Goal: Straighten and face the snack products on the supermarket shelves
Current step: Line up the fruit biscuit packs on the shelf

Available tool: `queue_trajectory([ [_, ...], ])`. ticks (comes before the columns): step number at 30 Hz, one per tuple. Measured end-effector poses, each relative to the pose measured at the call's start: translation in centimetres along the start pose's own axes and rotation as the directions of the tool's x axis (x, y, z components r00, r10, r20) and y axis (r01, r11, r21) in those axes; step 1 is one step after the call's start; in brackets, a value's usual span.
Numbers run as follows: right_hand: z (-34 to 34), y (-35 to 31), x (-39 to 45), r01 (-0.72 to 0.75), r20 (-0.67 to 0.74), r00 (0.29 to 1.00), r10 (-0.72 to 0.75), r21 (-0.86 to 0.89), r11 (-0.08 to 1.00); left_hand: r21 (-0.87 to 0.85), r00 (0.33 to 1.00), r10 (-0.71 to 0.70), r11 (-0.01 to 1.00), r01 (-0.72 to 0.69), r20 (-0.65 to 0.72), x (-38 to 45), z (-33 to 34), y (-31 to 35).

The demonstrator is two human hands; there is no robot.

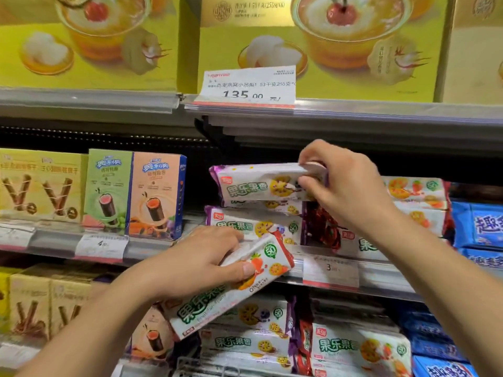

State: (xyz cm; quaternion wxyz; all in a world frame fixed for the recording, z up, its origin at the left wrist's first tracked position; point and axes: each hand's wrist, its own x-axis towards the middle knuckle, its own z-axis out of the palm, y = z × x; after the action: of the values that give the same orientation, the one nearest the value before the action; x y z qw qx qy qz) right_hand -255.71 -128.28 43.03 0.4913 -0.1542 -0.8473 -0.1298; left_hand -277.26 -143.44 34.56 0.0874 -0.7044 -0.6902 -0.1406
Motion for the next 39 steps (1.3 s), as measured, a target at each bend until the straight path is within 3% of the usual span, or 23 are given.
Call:
queue_trajectory([
  [5,3.7,0.2,4.1,-0.053,0.226,0.971,0.075,-0.102,0.993,-0.018,1.000,0.015,1.000,-0.015,0.001,-0.3,-0.1,0.1],
  [10,6.1,0.3,5.1,-0.053,0.487,0.851,0.195,-0.290,0.956,-0.024,1.000,0.011,1.000,-0.011,-0.003,-0.6,-0.2,0.4],
  [12,6.4,-0.2,5.1,-0.032,0.493,0.847,0.198,-0.325,0.945,-0.008,1.000,0.005,1.000,-0.005,0.004,-0.6,-0.1,0.4],
  [16,5.7,-0.6,3.9,0.039,0.397,0.914,0.085,-0.294,0.955,-0.011,1.000,-0.004,1.000,0.004,0.006,-0.5,0.1,0.2],
  [21,3.0,-0.6,-2.4,-0.008,0.117,0.993,0.003,0.040,0.999,0.012,0.997,-0.024,1.000,0.025,-0.067,-0.8,0.7,0.9],
  [25,1.4,-1.3,-9.6,-0.152,0.077,0.988,0.133,0.364,0.919,0.074,0.991,-0.004,0.997,0.014,-0.132,-1.5,2.3,3.4],
  [29,0.1,-1.8,-16.0,-0.377,0.255,0.926,0.278,0.615,0.693,0.115,0.969,0.087,0.991,-0.062,-0.233,-1.6,4.3,7.1],
  [34,-0.5,-1.3,-22.2,-0.497,0.277,0.859,0.430,0.653,0.572,0.046,0.971,0.093,0.995,-0.085,-0.220,-1.9,7.8,11.1],
  [39,-0.3,0.1,-27.0,-0.593,0.255,0.720,0.645,0.709,0.382,-0.119,0.934,-0.079,0.992,0.040,-0.350,-2.7,13.5,12.9],
])
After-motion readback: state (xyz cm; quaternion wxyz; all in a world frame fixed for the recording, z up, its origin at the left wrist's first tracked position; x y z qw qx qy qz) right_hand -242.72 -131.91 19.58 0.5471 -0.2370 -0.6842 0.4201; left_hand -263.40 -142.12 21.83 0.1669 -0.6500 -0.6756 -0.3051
